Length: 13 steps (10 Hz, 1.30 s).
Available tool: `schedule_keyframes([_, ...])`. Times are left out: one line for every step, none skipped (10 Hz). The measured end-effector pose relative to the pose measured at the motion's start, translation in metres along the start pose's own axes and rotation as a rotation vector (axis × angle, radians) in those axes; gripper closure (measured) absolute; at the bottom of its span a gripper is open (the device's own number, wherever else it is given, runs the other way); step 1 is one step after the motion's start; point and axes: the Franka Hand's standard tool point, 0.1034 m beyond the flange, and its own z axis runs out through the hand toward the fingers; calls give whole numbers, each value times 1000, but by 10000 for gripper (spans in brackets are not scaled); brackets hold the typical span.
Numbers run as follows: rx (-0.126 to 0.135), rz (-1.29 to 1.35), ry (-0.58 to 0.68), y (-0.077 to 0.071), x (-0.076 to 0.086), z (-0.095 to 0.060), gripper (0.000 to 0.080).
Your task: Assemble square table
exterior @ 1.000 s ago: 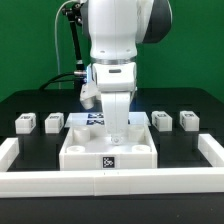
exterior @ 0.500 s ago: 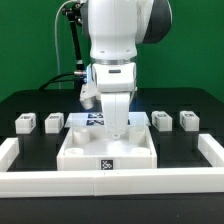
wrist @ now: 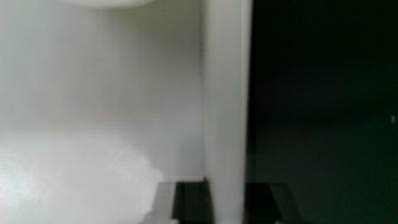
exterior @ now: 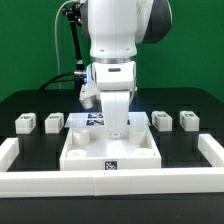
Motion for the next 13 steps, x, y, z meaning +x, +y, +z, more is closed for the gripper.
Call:
schedule_keyframes([0,0,0,0,0,0,735])
schedule_keyframes([-1,1,0,0,1,0,735])
schedule_keyframes([-3,5,2,1,7,0,735])
schedule_keyframes([-5,-7,4,3,14,-1,735])
schedule_keyframes([-9,-22,8,5,24,0,735])
schedule_keyframes([-12,-47,13,8,36,1,735])
schedule_keyframes([-15,-82,9,13,46,1,735])
schedule_keyframes([-18,-76,9,14,43,1,735])
schedule_keyframes([-18,-73,10,14,42,1,735])
schedule_keyframes([-18,-73,10,14,42,0,735])
schedule_keyframes([-18,-73,10,14,42,1,735])
schedule_keyframes([-19,-71,12,15,45,1,735])
schedule_keyframes([-24,-58,15,19,53,0,735])
